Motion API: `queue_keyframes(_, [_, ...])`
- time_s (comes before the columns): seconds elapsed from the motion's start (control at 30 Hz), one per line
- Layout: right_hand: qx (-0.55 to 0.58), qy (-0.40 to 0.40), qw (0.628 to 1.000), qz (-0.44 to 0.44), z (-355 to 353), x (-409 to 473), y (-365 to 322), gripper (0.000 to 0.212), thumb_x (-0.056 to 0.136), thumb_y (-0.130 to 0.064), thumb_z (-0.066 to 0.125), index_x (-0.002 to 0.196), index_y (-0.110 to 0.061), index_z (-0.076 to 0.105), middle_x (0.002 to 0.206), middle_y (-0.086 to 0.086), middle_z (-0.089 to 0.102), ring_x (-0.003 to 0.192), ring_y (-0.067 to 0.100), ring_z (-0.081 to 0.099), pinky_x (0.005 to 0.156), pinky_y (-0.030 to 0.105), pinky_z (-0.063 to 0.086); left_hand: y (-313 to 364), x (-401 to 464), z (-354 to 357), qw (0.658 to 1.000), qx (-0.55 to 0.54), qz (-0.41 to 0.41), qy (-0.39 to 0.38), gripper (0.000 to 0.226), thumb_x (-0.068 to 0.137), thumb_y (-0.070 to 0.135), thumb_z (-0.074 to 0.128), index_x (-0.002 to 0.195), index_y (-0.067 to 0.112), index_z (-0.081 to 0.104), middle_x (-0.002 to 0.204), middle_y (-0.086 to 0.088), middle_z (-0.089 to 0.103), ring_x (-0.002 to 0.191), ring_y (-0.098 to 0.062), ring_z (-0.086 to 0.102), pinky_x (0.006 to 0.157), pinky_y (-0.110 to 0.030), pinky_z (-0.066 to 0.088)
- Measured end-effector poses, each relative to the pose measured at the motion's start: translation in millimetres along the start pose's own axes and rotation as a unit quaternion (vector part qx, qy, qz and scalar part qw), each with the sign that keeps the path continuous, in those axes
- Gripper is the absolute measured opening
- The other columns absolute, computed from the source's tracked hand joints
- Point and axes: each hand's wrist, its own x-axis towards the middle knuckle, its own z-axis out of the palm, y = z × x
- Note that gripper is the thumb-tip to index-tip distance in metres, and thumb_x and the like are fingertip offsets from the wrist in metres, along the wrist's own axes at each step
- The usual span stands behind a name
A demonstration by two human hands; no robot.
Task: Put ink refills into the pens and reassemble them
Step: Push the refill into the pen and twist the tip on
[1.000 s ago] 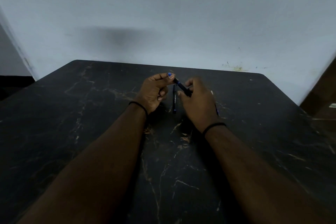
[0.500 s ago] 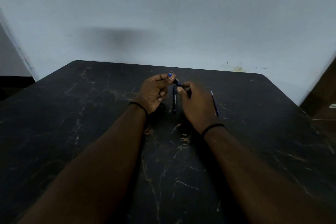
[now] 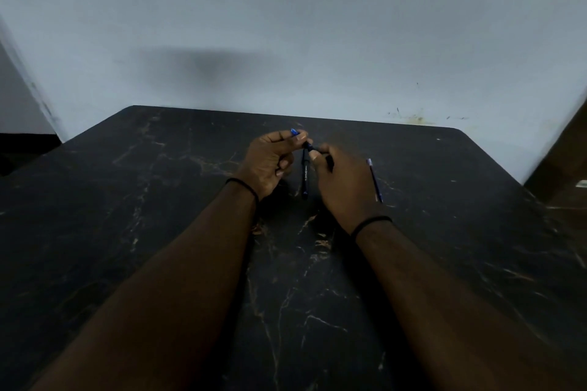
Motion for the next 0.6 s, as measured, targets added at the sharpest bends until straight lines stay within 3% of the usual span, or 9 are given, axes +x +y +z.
queue_keyframes(0.07, [0.025, 0.003, 1.000, 0.016, 0.7, -1.5, -0.6, 0.023, 0.094, -0.035, 0.065, 0.112, -0.024, 0.058, 0.102, -0.002, 0.067, 0.090, 0.016, 0.063, 0.077, 0.032, 0.051, 0.2, 0.1, -0.6, 1.000, 0.000, -0.001, 0.000, 0.009, 0.091, 0.009, 0.063, 0.097, 0.004, 0.069, 0.085, -0.004, 0.074, 0.039, -0.005, 0.031, 0.035, -0.017, 0.021])
queue_keyframes(0.17, [0.015, 0.008, 0.999, 0.027, 1.3, -1.4, 2.1, 0.015, 0.091, -0.029, 0.068, 0.096, -0.027, 0.054, 0.090, -0.007, 0.063, 0.081, 0.012, 0.060, 0.065, 0.027, 0.044, -1.8, 2.1, -2.3, 1.000, 0.007, 0.000, 0.000, 0.008, 0.091, 0.009, 0.063, 0.096, 0.006, 0.070, 0.089, -0.005, 0.074, 0.040, -0.005, 0.032, 0.037, -0.019, 0.019])
queue_keyframes(0.27, [0.015, 0.002, 1.000, 0.026, -1.0, 0.5, 3.2, 0.008, 0.095, -0.028, 0.062, 0.090, -0.023, 0.060, 0.084, -0.005, 0.063, 0.079, 0.014, 0.059, 0.067, 0.029, 0.042, -4.2, 5.0, -4.3, 1.000, 0.002, 0.002, -0.003, 0.008, 0.091, 0.010, 0.064, 0.096, 0.007, 0.070, 0.090, -0.006, 0.074, 0.039, -0.005, 0.032, 0.035, -0.017, 0.020])
queue_keyframes(0.4, [-0.041, -0.010, 0.999, -0.002, -0.6, 1.2, 1.5, 0.025, 0.103, -0.035, 0.047, 0.090, -0.020, 0.062, 0.089, 0.002, 0.065, 0.088, 0.024, 0.061, 0.075, 0.033, 0.040, -7.1, 7.5, -7.3, 1.000, 0.000, 0.003, -0.012, 0.010, 0.090, 0.012, 0.066, 0.098, 0.009, 0.072, 0.092, -0.006, 0.074, 0.040, -0.005, 0.033, 0.034, -0.017, 0.023])
queue_keyframes(0.5, [0.014, -0.003, 1.000, 0.024, 0.9, 0.5, 0.2, 0.024, 0.095, -0.039, 0.061, 0.113, -0.024, 0.059, 0.099, -0.003, 0.066, 0.089, 0.016, 0.062, 0.078, 0.032, 0.049, -7.0, 7.6, -8.5, 1.000, -0.003, 0.002, -0.014, 0.011, 0.088, 0.013, 0.067, 0.097, 0.009, 0.073, 0.092, -0.006, 0.075, 0.040, -0.005, 0.034, 0.034, -0.017, 0.025])
queue_keyframes(0.6, [0.031, 0.010, 0.999, 0.040, 3.1, 0.2, 2.2, 0.019, 0.089, -0.028, 0.069, 0.101, -0.026, 0.053, 0.088, -0.008, 0.062, 0.081, 0.014, 0.062, 0.070, 0.033, 0.051, -7.2, 8.0, -7.1, 1.000, -0.006, 0.002, -0.010, 0.009, 0.088, 0.011, 0.067, 0.095, 0.010, 0.073, 0.091, -0.006, 0.075, 0.039, -0.005, 0.033, 0.034, -0.016, 0.024])
